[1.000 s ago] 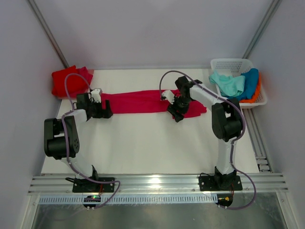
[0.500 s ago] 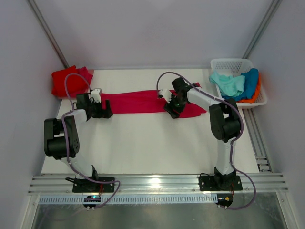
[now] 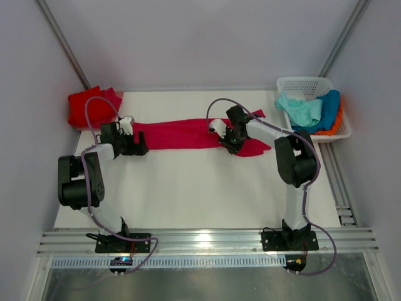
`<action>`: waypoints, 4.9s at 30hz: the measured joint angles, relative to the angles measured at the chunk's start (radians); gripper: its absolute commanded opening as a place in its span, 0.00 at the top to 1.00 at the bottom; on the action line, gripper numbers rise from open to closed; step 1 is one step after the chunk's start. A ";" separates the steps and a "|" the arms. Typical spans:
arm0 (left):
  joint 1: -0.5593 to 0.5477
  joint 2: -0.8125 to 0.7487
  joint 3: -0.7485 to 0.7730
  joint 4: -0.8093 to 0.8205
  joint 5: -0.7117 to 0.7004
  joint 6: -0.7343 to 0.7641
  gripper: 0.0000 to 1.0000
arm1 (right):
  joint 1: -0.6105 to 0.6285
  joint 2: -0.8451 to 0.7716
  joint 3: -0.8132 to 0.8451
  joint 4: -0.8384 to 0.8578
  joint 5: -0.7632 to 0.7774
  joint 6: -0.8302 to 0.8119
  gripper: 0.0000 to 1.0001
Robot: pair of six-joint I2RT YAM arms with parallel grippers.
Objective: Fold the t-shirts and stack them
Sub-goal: Fold the tshirt
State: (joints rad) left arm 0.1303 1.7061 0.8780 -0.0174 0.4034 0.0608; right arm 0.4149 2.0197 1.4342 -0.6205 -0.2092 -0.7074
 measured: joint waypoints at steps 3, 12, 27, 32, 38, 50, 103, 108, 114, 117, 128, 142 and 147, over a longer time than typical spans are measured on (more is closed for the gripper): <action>0.000 0.000 0.000 0.000 0.000 0.000 0.01 | 0.000 0.000 0.000 -0.001 0.000 0.002 0.78; 0.000 0.000 0.001 -0.001 0.000 0.000 0.01 | 0.000 0.000 0.076 -0.053 0.032 0.003 0.75; 0.000 0.000 0.001 -0.002 0.000 0.000 0.01 | 0.000 0.029 0.376 -0.148 0.142 -0.045 0.89; 0.000 0.000 0.001 -0.002 0.000 0.000 0.01 | 0.000 0.129 0.424 -0.143 0.189 -0.088 0.89; 0.000 0.001 0.002 -0.003 0.000 0.000 0.01 | 0.000 0.243 0.474 -0.141 0.220 -0.138 0.89; 0.000 0.019 0.023 -0.008 0.001 0.000 0.01 | 0.000 0.280 0.534 -0.137 0.202 -0.169 0.89; 0.000 0.026 0.035 -0.018 0.003 0.000 0.01 | -0.011 -0.035 0.152 0.162 0.347 0.250 0.15; 0.000 0.026 0.041 -0.035 0.043 0.013 0.01 | -0.025 -0.032 0.105 0.224 0.440 0.291 0.15; -0.002 0.018 0.179 -0.213 0.087 0.053 0.01 | -0.023 -0.001 0.076 0.242 0.482 0.304 0.15; -0.002 -0.028 0.243 -0.267 0.086 0.069 0.01 | -0.023 -0.005 0.043 0.268 0.492 0.307 0.15; -0.003 -0.064 0.475 -0.415 0.005 0.035 0.01 | -0.025 -0.201 -0.203 0.431 0.511 0.340 0.09; -0.005 0.157 0.802 -0.817 0.049 0.037 0.01 | -0.031 -0.220 -0.259 0.498 0.498 0.333 0.09; -0.030 0.085 1.048 -0.836 -0.068 0.057 0.01 | -0.031 -0.248 -0.259 0.502 0.495 0.332 0.09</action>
State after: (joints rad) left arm 0.1005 1.7916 1.9255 -0.8536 0.3355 0.1177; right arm 0.3840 1.7718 1.1751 -0.1184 0.2859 -0.3756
